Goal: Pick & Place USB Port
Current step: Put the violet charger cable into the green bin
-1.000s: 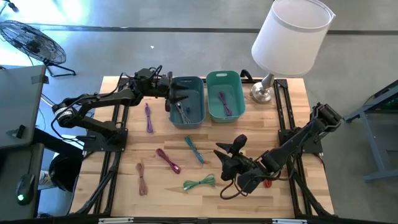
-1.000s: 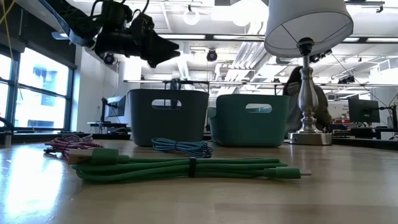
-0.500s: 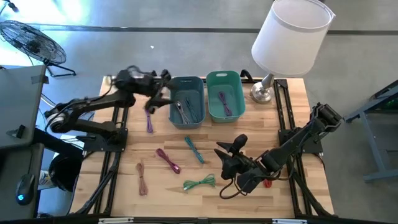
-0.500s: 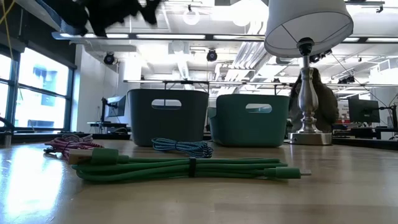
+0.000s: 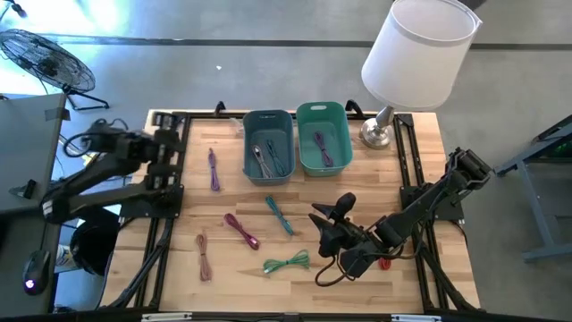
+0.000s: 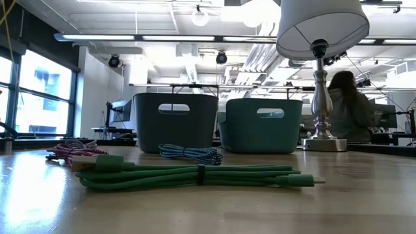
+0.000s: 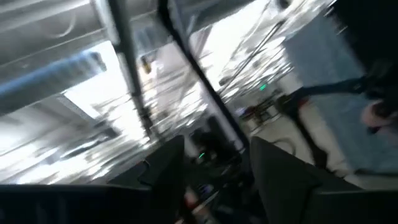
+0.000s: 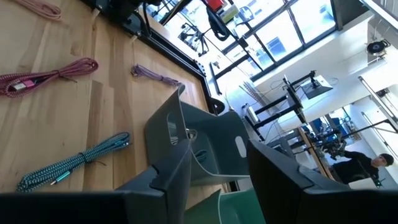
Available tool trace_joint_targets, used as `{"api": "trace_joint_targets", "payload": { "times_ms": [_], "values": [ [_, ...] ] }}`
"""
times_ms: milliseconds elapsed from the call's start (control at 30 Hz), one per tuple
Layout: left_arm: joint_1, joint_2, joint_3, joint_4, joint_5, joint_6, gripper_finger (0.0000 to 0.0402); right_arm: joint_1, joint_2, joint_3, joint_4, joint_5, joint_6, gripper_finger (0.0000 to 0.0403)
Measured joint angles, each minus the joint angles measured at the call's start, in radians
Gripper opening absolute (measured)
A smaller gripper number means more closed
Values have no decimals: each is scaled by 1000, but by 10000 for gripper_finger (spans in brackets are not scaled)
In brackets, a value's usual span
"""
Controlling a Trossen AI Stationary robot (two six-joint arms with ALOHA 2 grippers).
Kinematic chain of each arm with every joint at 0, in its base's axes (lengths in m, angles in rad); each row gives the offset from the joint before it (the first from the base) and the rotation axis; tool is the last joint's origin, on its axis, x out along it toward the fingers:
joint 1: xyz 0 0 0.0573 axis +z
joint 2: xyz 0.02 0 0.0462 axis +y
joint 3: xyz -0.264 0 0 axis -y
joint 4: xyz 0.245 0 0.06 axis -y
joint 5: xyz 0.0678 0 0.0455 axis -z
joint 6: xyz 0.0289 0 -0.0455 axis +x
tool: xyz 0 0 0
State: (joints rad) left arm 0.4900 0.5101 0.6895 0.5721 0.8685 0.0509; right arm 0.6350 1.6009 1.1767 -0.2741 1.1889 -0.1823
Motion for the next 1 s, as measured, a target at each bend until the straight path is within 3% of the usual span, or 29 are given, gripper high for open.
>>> {"api": "trace_joint_targets", "payload": {
  "times_ms": [200, 467, 700, 767, 900, 1000],
  "values": [
    [0, -210, 0, -358, -119, 176, 117, 0, 0, 0, 0, 4, 25, 149],
    [0, -364, 0, -616, -177, 267, 13, 0, 0, 0, 0, 5, 43, 149],
    [0, -383, 3, -743, -152, 266, 10, 0, 0, 0, 1, 5, 48, 149],
    [0, -382, 39, -867, -174, 325, 3, 0, 0, 0, 1, 5, 48, 149],
    [1, -376, 207, -1249, -397, 550, 2, -7, 0, 0, 1, 5, 49, 149],
    [1, -364, 335, -1477, -563, 608, 1, -18, 0, 0, 1, 3, 52, 149]
  ]
}}
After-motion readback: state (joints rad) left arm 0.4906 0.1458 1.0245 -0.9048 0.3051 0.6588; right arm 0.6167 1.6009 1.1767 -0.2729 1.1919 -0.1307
